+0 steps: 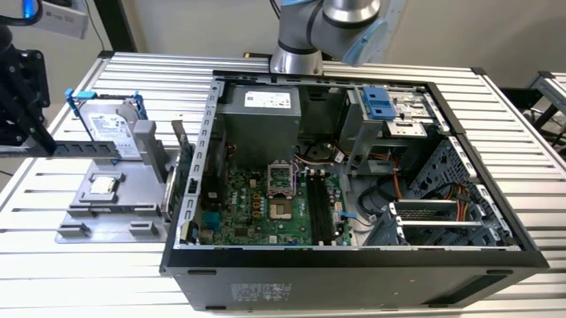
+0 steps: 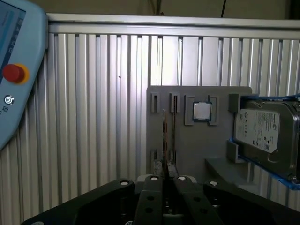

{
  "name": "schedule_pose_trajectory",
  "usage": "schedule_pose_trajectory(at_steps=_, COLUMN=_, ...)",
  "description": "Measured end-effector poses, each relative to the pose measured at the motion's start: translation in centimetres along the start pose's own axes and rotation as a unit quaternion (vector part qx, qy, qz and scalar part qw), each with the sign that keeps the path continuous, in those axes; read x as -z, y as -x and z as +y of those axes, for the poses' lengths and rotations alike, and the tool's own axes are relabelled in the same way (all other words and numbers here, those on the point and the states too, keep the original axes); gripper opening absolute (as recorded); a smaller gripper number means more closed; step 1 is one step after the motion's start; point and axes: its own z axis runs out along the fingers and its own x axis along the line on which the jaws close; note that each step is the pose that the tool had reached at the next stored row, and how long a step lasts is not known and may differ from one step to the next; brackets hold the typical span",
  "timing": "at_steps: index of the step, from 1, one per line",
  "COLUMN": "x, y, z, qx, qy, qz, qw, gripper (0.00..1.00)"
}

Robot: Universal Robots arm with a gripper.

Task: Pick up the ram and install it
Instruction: 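Pick up the ram and move it above insertion slot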

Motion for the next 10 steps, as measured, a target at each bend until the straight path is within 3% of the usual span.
schedule_pose_trajectory(at_steps=10, x=0.02, y=-0.01, z=-2.77, qx=0.0, qy=0.002, qz=0.0, qw=1.0, gripper=0.0)
